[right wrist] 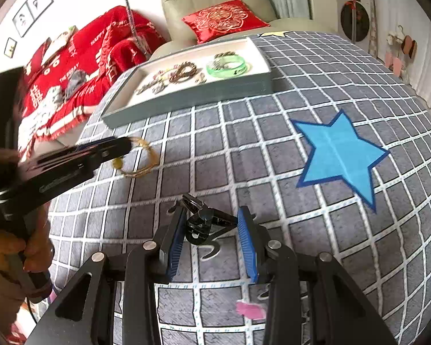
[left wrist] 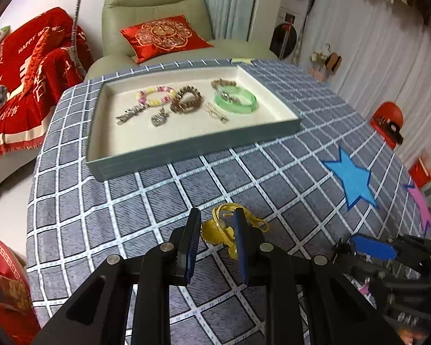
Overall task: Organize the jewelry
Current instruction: 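Grasp the black claw clip with the right tool while the left tool grasps the yellow hair tie, then carry the claw clip and yellow hair tie over the tray and lower them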
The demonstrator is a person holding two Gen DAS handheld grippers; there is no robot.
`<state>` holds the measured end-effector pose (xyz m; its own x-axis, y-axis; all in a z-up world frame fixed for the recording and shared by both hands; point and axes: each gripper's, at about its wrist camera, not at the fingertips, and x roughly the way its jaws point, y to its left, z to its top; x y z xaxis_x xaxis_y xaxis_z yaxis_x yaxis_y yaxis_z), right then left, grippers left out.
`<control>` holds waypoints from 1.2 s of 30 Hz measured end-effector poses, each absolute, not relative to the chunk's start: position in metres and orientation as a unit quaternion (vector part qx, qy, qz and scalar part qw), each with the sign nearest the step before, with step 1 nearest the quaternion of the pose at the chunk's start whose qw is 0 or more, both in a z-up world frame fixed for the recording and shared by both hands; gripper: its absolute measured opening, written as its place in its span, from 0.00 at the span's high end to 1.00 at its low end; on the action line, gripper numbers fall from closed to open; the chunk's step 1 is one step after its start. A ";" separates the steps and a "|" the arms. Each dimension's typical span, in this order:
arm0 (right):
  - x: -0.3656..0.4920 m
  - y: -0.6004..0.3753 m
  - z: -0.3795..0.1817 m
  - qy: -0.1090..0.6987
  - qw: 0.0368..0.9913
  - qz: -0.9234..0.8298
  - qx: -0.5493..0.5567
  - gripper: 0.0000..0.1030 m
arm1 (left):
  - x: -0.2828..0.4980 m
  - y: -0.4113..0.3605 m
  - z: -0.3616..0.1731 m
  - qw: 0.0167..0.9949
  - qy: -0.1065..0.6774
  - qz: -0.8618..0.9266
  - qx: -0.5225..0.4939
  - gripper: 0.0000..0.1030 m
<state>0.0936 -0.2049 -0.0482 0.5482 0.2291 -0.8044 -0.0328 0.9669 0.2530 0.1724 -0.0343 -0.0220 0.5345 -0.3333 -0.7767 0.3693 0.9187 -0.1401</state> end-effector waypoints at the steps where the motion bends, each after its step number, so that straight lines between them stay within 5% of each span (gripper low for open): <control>1: 0.096 -0.208 -0.047 0.468 0.874 0.074 0.107 0.62 | 0.172 -0.032 -0.020 0.877 0.436 -0.199 0.018 0.62; 36: 0.250 -0.216 0.020 0.439 0.888 0.112 0.078 0.62 | 0.277 0.012 0.033 0.909 0.396 -0.129 -0.014 0.62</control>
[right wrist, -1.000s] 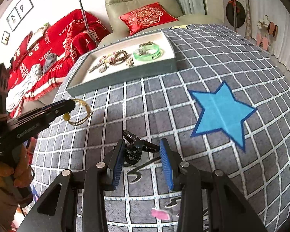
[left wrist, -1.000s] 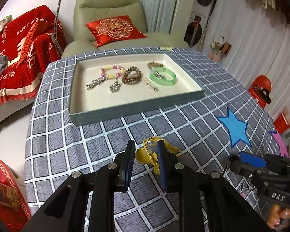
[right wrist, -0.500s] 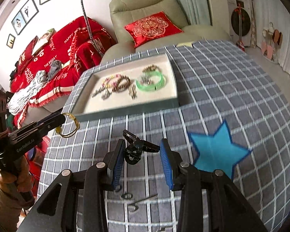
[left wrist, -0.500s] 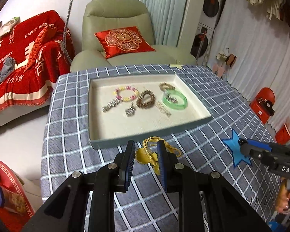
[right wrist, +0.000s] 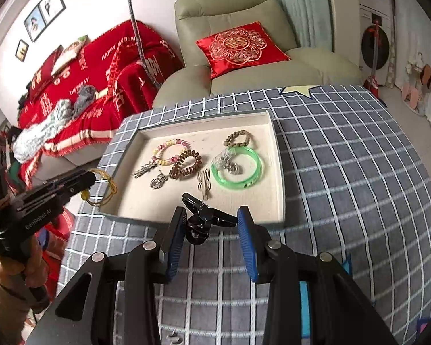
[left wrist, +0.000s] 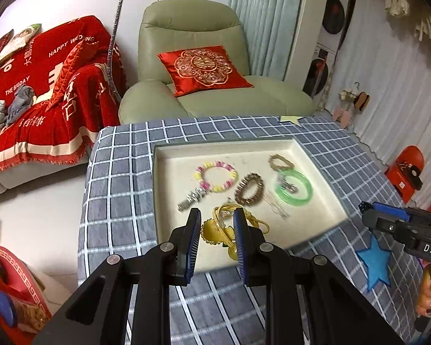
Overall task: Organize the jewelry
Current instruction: 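Carry the claw clip and yellow hair tie over the tray and lower them, then open the right tool to release the claw clip while the left tool releases the hair tie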
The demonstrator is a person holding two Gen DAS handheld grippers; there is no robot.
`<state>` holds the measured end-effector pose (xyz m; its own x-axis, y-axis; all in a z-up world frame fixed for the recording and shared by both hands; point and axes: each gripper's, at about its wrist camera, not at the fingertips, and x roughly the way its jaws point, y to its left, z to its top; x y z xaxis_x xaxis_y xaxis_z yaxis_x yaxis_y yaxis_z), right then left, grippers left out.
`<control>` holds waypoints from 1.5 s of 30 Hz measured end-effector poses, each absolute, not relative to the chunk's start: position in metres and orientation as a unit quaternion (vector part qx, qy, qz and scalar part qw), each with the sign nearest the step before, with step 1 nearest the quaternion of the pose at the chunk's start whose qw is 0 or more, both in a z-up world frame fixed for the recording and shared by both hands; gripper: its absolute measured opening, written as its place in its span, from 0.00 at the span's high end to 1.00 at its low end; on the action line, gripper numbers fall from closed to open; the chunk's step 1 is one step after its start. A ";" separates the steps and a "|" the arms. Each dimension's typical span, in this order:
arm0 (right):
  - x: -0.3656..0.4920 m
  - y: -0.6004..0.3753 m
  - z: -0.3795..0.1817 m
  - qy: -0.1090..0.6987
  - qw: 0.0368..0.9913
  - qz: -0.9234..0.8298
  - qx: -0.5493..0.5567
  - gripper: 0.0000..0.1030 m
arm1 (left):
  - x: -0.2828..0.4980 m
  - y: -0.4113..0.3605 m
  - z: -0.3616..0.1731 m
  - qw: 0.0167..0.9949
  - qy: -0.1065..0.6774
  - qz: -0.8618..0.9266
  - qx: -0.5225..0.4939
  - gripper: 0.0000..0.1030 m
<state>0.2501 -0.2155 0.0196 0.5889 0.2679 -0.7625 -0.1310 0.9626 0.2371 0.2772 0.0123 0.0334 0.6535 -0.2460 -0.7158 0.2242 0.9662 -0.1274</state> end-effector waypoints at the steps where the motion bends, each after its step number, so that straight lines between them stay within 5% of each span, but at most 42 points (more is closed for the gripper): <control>1: 0.259 -0.213 0.016 0.445 0.885 0.113 0.072 0.62 | 0.283 0.012 0.030 0.908 0.400 -0.128 -0.015 0.62; 18: 0.323 -0.198 -0.052 0.533 0.836 0.118 0.058 0.62 | 0.330 -0.004 -0.028 0.883 0.455 -0.111 0.017 0.62; 35: 0.337 -0.196 -0.065 0.518 0.851 0.083 0.018 0.60 | 0.336 -0.019 -0.053 0.872 0.477 -0.091 0.059 0.62; 39: 0.337 -0.196 -0.065 0.520 0.849 0.085 0.029 0.42 | 0.334 -0.020 -0.052 0.873 0.475 -0.088 0.064 0.62; 42: 0.336 -0.196 -0.063 0.517 0.851 0.088 0.035 0.41 | 0.334 -0.021 -0.052 0.873 0.475 -0.089 0.064 0.62; 45: 0.334 -0.199 -0.058 0.513 0.852 0.091 0.048 0.29 | 0.333 -0.021 -0.051 0.874 0.472 -0.091 0.063 0.62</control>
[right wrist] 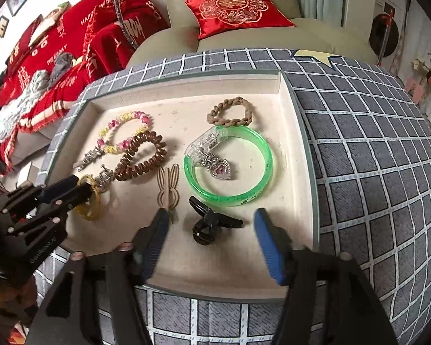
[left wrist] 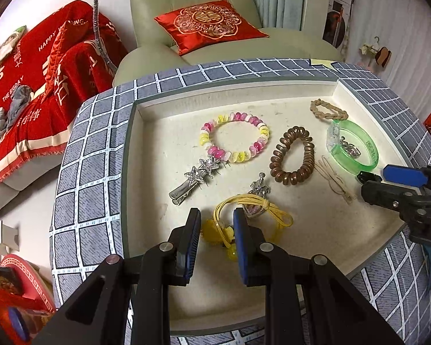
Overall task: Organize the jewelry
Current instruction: 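Open the right tool to release the claw clip while the left tool releases the hair tie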
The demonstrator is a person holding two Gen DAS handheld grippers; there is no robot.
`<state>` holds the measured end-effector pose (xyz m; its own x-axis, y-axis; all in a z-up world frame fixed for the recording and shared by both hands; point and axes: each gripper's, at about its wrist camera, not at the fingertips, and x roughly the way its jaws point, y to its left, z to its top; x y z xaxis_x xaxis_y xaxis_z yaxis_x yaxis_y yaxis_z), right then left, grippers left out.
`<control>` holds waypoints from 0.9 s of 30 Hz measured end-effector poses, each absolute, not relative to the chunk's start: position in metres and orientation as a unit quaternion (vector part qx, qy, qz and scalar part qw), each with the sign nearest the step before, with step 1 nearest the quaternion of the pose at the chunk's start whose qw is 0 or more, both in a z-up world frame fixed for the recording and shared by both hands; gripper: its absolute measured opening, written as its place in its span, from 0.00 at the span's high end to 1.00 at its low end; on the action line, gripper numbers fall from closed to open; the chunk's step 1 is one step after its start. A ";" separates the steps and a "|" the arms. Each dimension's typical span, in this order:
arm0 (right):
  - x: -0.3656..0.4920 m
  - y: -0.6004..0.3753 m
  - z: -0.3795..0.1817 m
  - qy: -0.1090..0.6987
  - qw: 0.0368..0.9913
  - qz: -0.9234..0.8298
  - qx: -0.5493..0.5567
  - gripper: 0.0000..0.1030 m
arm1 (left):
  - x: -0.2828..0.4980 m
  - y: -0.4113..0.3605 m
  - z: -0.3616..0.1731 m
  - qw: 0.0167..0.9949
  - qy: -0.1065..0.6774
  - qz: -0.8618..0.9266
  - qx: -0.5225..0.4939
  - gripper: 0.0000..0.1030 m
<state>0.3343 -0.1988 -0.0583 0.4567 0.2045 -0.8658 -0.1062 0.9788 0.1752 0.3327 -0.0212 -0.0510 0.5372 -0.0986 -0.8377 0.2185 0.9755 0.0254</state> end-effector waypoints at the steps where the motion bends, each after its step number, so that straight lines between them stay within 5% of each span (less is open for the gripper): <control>1: 0.333 -0.201 -0.056 0.510 0.853 0.093 0.056 0.29 | 0.332 -0.022 -0.050 0.875 0.471 -0.091 0.063 0.62; 7: 0.327 -0.205 -0.041 0.492 0.860 0.104 0.087 0.22 | 0.329 -0.023 -0.046 0.878 0.465 -0.093 0.062 0.62; 27: 0.310 -0.224 -0.019 0.467 0.870 0.099 0.126 0.22 | 0.327 -0.019 -0.028 0.886 0.453 -0.096 0.028 0.62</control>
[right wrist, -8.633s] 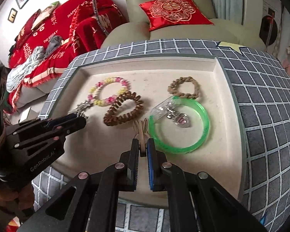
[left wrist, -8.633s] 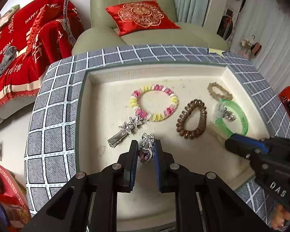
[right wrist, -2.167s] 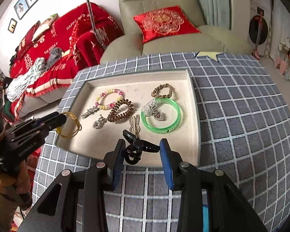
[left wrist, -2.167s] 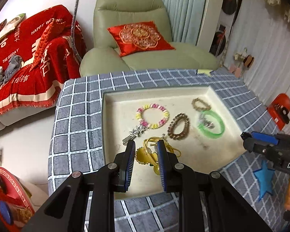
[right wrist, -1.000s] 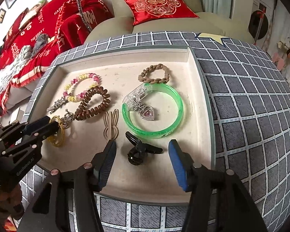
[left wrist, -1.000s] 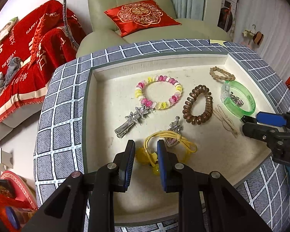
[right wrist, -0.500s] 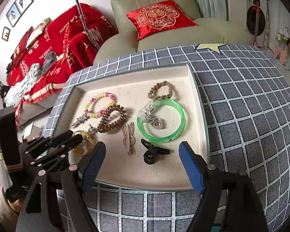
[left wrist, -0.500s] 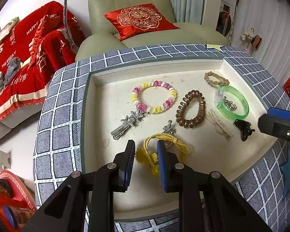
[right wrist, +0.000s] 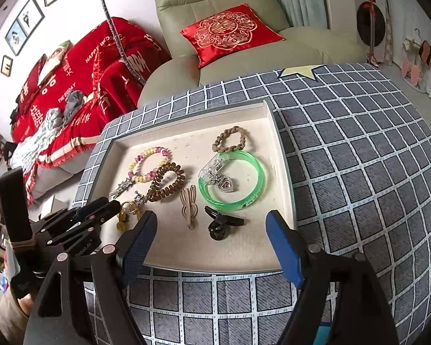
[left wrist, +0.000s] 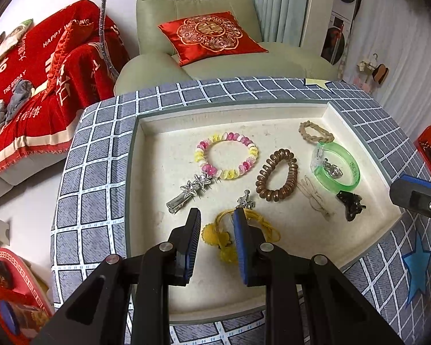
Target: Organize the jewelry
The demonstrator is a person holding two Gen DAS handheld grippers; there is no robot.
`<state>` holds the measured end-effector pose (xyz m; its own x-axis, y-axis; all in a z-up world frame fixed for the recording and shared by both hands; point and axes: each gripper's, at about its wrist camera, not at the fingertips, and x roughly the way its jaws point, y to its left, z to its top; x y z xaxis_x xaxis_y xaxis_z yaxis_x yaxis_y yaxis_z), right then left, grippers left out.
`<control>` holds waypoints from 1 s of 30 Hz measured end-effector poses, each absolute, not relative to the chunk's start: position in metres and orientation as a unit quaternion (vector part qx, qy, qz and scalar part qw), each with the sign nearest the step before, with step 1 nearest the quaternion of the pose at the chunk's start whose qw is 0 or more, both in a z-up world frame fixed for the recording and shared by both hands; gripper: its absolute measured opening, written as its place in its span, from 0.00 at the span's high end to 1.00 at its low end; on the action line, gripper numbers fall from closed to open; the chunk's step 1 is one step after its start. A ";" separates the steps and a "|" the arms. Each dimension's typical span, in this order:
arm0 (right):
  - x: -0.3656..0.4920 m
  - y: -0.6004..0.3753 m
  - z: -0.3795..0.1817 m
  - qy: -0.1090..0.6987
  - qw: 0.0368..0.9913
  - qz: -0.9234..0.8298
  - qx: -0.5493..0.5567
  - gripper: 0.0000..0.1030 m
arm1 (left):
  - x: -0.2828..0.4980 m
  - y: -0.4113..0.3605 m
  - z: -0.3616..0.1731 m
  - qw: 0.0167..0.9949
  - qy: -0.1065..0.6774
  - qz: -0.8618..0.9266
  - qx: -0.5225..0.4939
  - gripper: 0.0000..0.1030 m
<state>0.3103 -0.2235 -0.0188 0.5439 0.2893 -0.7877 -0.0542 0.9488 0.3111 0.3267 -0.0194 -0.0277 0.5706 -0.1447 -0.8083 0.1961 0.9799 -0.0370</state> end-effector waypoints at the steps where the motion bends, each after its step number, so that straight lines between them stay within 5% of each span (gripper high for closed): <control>1: 0.310 -0.224 -0.019 0.467 0.870 0.098 0.126 0.22 | 0.326 -0.019 -0.027 0.886 0.452 -0.095 0.029 0.62; 4: 0.310 -0.225 -0.019 0.469 0.869 0.096 0.127 0.22 | 0.324 -0.018 -0.023 0.889 0.448 -0.095 0.031 0.61; 5: 0.309 -0.225 -0.019 0.469 0.869 0.096 0.127 0.22 | 0.324 -0.018 -0.021 0.889 0.447 -0.094 0.031 0.43; 6: 0.309 -0.225 -0.020 0.470 0.868 0.095 0.126 0.22 | 0.323 -0.017 -0.020 0.889 0.447 -0.091 0.032 0.04; 7: 0.309 -0.224 -0.020 0.471 0.868 0.095 0.126 0.22 | 0.321 -0.016 -0.019 0.892 0.443 -0.085 0.033 0.00; 24: 0.305 -0.213 -0.024 0.486 0.863 0.090 0.106 0.18 | 0.304 -0.009 -0.013 0.897 0.436 -0.063 0.039 0.00; 26: 0.304 -0.212 -0.024 0.484 0.865 0.087 0.101 0.11 | 0.303 -0.008 -0.013 0.897 0.436 -0.060 0.037 0.00; 27: 0.303 -0.210 -0.024 0.482 0.866 0.088 0.097 0.00 | 0.303 -0.007 -0.013 0.897 0.436 -0.058 0.036 0.00; 30: 0.300 -0.208 -0.020 0.467 0.875 0.088 0.092 0.00 | 0.301 -0.006 -0.012 0.897 0.437 -0.055 0.034 0.00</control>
<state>0.3001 -0.2083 -0.0203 0.5475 0.2398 -0.8017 -0.0680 0.9677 0.2430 0.3009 -0.0058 -0.0124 0.6126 -0.0684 -0.7874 0.1284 0.9916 0.0138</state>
